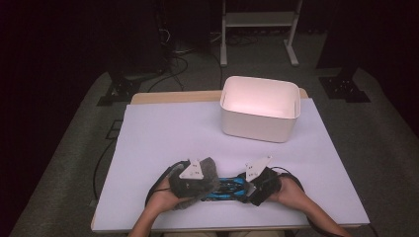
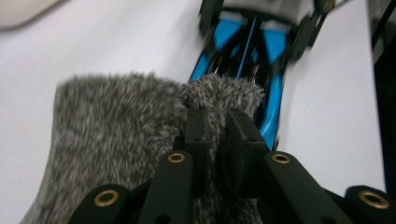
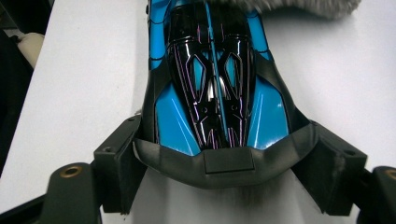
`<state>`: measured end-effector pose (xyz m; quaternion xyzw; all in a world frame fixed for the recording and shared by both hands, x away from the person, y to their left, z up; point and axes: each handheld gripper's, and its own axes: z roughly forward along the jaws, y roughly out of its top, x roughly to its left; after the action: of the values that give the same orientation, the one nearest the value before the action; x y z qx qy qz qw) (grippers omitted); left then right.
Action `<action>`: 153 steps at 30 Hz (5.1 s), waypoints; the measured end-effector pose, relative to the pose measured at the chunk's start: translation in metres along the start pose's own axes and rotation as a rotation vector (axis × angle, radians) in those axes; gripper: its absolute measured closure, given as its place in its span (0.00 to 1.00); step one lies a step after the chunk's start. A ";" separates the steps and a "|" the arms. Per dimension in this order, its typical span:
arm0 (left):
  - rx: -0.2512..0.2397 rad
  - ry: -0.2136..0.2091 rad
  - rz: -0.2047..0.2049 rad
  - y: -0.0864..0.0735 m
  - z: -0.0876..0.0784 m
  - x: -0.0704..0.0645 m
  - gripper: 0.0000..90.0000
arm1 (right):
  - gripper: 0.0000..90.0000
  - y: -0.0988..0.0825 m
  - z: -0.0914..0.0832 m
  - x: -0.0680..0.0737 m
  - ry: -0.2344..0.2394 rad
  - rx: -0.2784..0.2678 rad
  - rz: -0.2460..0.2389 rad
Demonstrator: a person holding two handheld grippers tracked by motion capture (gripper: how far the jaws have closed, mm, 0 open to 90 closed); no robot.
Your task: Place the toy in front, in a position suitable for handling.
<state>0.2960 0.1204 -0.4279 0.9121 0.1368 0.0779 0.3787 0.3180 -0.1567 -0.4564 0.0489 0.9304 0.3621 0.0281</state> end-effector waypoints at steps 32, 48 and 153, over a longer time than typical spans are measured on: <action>-0.023 0.026 -0.043 0.013 0.011 0.012 0.87 | 0.25 -0.006 -0.001 -0.001 0.009 -0.038 0.016; 0.034 -0.033 -0.048 -0.025 -0.017 0.000 0.87 | 0.25 -0.008 0.000 -0.001 0.009 -0.048 0.017; 0.079 -0.209 0.154 0.076 0.056 -0.018 0.86 | 0.25 -0.010 0.000 -0.001 0.008 -0.066 0.022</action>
<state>0.3072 0.0260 -0.4142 0.9373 0.0290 0.0059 0.3474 0.3181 -0.1643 -0.4632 0.0567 0.9174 0.3933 0.0221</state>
